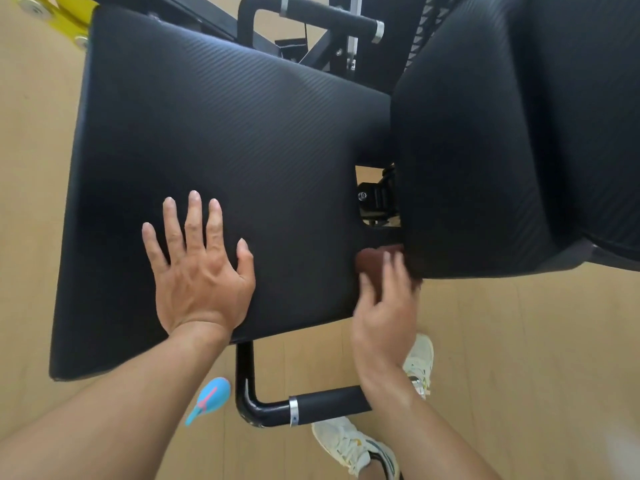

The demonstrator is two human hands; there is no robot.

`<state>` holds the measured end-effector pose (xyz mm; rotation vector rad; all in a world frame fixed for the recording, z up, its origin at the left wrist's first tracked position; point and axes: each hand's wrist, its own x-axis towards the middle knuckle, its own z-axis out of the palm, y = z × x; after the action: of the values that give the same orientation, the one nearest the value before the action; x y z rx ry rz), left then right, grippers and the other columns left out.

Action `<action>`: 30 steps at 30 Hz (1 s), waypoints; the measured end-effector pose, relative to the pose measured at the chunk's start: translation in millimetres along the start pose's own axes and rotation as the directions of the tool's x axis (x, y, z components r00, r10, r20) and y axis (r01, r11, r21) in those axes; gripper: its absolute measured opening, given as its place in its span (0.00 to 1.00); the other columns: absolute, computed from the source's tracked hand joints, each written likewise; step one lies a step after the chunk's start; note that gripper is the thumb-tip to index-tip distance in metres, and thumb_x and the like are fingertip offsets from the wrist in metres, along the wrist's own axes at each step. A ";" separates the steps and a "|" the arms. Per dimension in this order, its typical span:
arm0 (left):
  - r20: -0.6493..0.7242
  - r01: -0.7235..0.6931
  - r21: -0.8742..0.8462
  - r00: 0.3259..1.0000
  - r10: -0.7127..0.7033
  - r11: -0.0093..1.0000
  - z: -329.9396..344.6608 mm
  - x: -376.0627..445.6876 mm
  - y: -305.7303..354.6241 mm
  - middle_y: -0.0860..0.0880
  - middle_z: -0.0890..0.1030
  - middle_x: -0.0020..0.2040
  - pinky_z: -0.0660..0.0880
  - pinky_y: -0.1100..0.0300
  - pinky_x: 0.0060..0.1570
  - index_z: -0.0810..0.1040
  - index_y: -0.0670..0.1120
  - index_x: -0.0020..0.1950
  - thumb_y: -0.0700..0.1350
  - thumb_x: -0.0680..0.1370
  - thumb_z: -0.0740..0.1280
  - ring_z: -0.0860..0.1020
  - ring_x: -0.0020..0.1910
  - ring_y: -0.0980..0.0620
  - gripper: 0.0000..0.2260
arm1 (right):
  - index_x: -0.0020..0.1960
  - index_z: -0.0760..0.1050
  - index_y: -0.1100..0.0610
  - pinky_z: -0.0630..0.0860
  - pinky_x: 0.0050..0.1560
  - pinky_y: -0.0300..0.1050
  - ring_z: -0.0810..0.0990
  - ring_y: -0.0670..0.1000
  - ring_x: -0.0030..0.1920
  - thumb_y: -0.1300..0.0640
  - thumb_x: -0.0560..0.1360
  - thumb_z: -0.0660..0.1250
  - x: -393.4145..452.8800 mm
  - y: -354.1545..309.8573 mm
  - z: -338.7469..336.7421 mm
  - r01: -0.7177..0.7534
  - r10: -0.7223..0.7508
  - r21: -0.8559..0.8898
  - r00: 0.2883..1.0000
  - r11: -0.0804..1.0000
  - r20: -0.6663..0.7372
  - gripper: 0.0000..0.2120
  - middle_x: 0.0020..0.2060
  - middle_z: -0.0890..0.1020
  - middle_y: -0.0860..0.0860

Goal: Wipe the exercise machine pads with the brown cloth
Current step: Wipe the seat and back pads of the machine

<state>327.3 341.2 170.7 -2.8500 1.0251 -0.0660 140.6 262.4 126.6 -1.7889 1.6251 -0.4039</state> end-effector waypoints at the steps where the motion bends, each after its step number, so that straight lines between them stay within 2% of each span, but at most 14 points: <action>1: 0.002 0.000 -0.002 1.000 0.000 1.000 -0.7 0.0 0.2 0.45 0.56 0.83 0.45 0.39 0.79 0.57 0.45 0.81 0.57 0.81 0.50 0.48 0.82 0.42 0.30 | 0.75 0.71 0.51 0.62 0.76 0.55 0.65 0.56 0.77 0.52 0.80 0.67 -6.1 -10.7 1.1 0.118 -0.116 -0.061 0.993 0.991 0.033 0.24 0.74 0.72 0.45; 2: 0.003 0.000 -0.008 1.000 0.000 1.000 -1.4 -0.3 0.3 0.45 0.56 0.83 0.45 0.39 0.79 0.57 0.45 0.81 0.57 0.81 0.50 0.48 0.82 0.42 0.30 | 0.75 0.71 0.51 0.58 0.77 0.55 0.63 0.55 0.78 0.54 0.80 0.69 -10.2 -19.2 3.5 0.214 -0.208 -0.094 0.975 0.972 0.077 0.24 0.74 0.72 0.46; 4: 0.003 0.001 -0.014 1.000 0.000 1.000 -2.0 -0.2 1.1 0.45 0.56 0.83 0.45 0.39 0.79 0.58 0.45 0.81 0.57 0.81 0.49 0.48 0.82 0.42 0.30 | 0.76 0.69 0.49 0.54 0.79 0.55 0.60 0.53 0.79 0.54 0.81 0.67 -2.7 -27.2 9.9 0.241 -0.229 -0.061 0.962 0.969 0.150 0.24 0.76 0.70 0.45; 10: 0.005 0.000 -0.027 1.000 0.000 1.000 -1.2 -0.5 -0.8 0.45 0.55 0.83 0.44 0.40 0.79 0.57 0.45 0.81 0.57 0.82 0.51 0.47 0.82 0.43 0.30 | 0.77 0.66 0.50 0.66 0.76 0.58 0.60 0.54 0.79 0.49 0.84 0.60 46.2 -25.9 18.0 0.105 -0.110 0.051 0.986 0.993 0.129 0.23 0.78 0.67 0.44; 13: -0.002 -0.003 -0.046 1.000 0.003 0.999 -0.9 -1.6 -0.8 0.45 0.55 0.83 0.43 0.40 0.79 0.57 0.45 0.81 0.56 0.82 0.54 0.47 0.82 0.43 0.29 | 0.77 0.66 0.51 0.71 0.71 0.54 0.67 0.53 0.76 0.48 0.84 0.57 78.8 -35.2 18.3 0.058 -0.063 0.070 0.995 0.996 0.076 0.22 0.76 0.70 0.47; 16: -0.008 -0.001 -0.061 1.000 0.000 0.998 -0.5 -2.1 -1.2 0.46 0.55 0.83 0.42 0.41 0.79 0.58 0.45 0.81 0.56 0.82 0.54 0.47 0.82 0.43 0.29 | 0.76 0.66 0.52 0.74 0.66 0.52 0.72 0.53 0.71 0.48 0.84 0.57 87.9 -36.1 18.7 0.099 -0.101 0.043 0.993 0.994 0.055 0.22 0.74 0.72 0.48; 18: -0.016 -0.012 -0.061 1.000 0.011 0.998 0.1 -0.3 -0.7 0.46 0.56 0.83 0.42 0.41 0.79 0.58 0.45 0.81 0.56 0.82 0.54 0.48 0.82 0.43 0.29 | 0.77 0.66 0.53 0.73 0.67 0.52 0.71 0.53 0.72 0.49 0.84 0.58 87.4 -34.8 17.6 0.114 -0.117 0.046 0.991 0.992 0.064 0.22 0.73 0.72 0.49; 20: -0.029 -0.025 -0.052 0.999 0.023 0.998 1.3 -0.6 -1.9 0.46 0.56 0.83 0.43 0.41 0.79 0.58 0.46 0.81 0.57 0.82 0.54 0.48 0.82 0.43 0.29 | 0.78 0.64 0.53 0.69 0.72 0.53 0.67 0.54 0.75 0.51 0.84 0.59 75.1 -31.0 13.5 0.119 -0.122 0.043 0.987 0.992 0.105 0.23 0.75 0.70 0.49; 22: -0.027 -0.030 -0.026 0.999 0.029 0.999 0.6 -0.2 -3.3 0.46 0.56 0.83 0.43 0.41 0.79 0.57 0.46 0.81 0.57 0.82 0.52 0.48 0.82 0.43 0.30 | 0.80 0.61 0.52 0.58 0.78 0.56 0.58 0.55 0.80 0.54 0.84 0.60 48.2 -24.5 6.1 0.144 -0.142 0.003 0.974 0.990 0.178 0.25 0.79 0.65 0.47; 24: 0.021 -0.025 -0.010 0.999 0.026 1.000 -2.3 -3.1 -3.6 0.46 0.54 0.83 0.42 0.42 0.79 0.55 0.47 0.81 0.59 0.82 0.50 0.46 0.82 0.44 0.30 | 0.81 0.58 0.50 0.51 0.79 0.55 0.50 0.55 0.82 0.56 0.84 0.60 13.3 -14.1 -6.6 0.167 -0.146 -0.045 0.944 0.985 0.297 0.27 0.81 0.59 0.45; 26: 0.104 -0.032 -0.033 0.994 0.035 0.999 -8.6 -1.3 -5.5 0.48 0.50 0.84 0.39 0.42 0.79 0.51 0.48 0.82 0.60 0.82 0.48 0.41 0.82 0.46 0.31 | 0.81 0.57 0.47 0.52 0.79 0.54 0.50 0.56 0.82 0.57 0.85 0.59 -6.7 -7.6 -27.5 0.150 -0.102 -0.077 0.893 0.986 0.439 0.27 0.81 0.58 0.43; 28: 0.241 -0.014 -0.105 0.970 0.039 0.994 -21.8 4.5 -9.7 0.50 0.45 0.84 0.35 0.44 0.79 0.48 0.50 0.83 0.61 0.82 0.51 0.36 0.81 0.48 0.32 | 0.80 0.60 0.46 0.62 0.76 0.54 0.60 0.58 0.79 0.57 0.84 0.60 -14.8 -6.8 -54.6 0.067 -0.007 -0.082 0.811 0.994 0.585 0.26 0.79 0.64 0.44; 30: 0.381 0.073 -0.245 0.924 0.027 0.967 -41.3 -0.7 -10.8 0.51 0.47 0.84 0.37 0.45 0.79 0.52 0.50 0.82 0.58 0.81 0.60 0.37 0.82 0.49 0.33 | 0.76 0.67 0.46 0.76 0.63 0.51 0.76 0.56 0.66 0.55 0.84 0.61 -22.4 -12.4 -87.8 -0.138 0.136 -0.053 0.709 0.989 0.692 0.21 0.67 0.77 0.47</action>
<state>330.4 346.2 213.1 -2.9189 0.9724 0.6406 90.2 260.0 202.9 -1.5236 1.1811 0.3246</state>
